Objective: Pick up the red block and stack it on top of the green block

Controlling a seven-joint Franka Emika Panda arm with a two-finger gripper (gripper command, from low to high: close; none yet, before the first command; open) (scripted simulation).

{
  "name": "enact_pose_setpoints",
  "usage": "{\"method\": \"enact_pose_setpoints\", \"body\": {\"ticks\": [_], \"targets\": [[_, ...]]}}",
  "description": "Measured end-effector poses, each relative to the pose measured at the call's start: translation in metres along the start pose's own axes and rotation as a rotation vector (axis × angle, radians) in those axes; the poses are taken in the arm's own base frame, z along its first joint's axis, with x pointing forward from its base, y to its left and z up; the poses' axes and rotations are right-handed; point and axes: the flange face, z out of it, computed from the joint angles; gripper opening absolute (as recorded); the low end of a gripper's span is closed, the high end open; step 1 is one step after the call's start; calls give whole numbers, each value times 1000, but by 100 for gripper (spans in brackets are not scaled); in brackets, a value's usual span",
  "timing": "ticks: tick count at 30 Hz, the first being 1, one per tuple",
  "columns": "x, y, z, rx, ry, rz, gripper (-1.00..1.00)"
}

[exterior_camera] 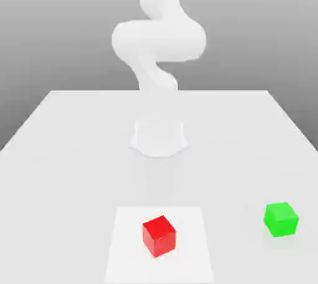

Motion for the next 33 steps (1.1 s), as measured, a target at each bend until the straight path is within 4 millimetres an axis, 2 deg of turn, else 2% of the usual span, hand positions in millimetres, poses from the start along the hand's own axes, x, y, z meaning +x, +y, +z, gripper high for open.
{"method": "enact_pose_setpoints", "body": {"ticks": [4,8,12,16,21,26,27,33], "targets": [[-13,18,94,-115,-77,181,0],[-37,48,177,-240,-131,353,0],[-69,89,249,-376,-163,520,0],[-108,138,307,-521,-171,682,0],[-160,207,360,-701,-150,865,0],[-187,240,401,-728,-144,890,0],[-191,246,409,-728,-145,890,-100],[-193,249,412,-726,-144,890,-100]]}}
